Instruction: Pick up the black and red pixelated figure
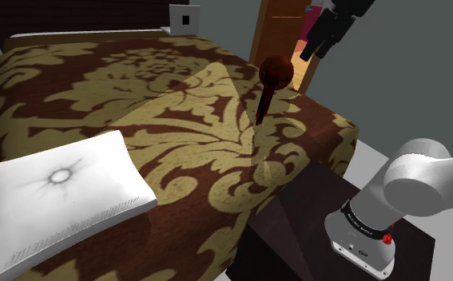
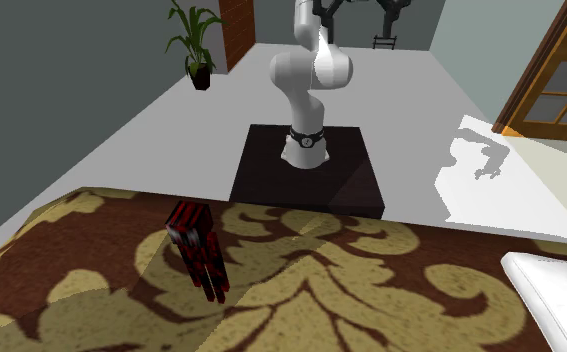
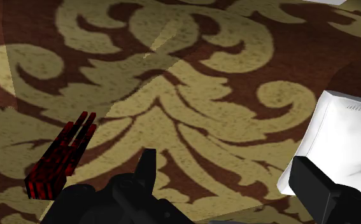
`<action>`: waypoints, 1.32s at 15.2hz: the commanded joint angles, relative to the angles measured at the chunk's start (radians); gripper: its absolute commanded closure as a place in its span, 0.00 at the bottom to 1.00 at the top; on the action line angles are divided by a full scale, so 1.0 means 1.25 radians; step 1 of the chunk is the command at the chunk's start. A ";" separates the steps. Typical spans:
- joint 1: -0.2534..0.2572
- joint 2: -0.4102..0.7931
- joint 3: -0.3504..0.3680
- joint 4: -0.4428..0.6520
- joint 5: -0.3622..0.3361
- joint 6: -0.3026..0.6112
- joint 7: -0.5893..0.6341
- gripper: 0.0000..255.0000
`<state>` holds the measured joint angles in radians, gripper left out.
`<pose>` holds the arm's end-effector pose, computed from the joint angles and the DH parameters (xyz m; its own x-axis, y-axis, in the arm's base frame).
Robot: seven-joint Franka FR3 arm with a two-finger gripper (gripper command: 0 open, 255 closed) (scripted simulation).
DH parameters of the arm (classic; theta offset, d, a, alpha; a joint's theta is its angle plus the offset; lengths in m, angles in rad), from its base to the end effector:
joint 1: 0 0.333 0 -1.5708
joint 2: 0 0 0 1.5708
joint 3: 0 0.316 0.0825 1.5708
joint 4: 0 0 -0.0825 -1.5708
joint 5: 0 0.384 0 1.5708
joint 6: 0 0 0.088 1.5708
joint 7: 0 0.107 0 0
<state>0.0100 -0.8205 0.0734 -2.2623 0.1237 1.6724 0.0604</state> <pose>0.3035 0.0477 0.6552 0.9750 -0.0020 0.2223 0.0168 -0.9964 -0.0825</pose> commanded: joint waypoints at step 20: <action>-0.049 0.457 -0.190 0.168 -0.087 0.166 -0.296 0.00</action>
<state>-0.0492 -0.2845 -0.1544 -2.0822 0.0158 1.8805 -0.2917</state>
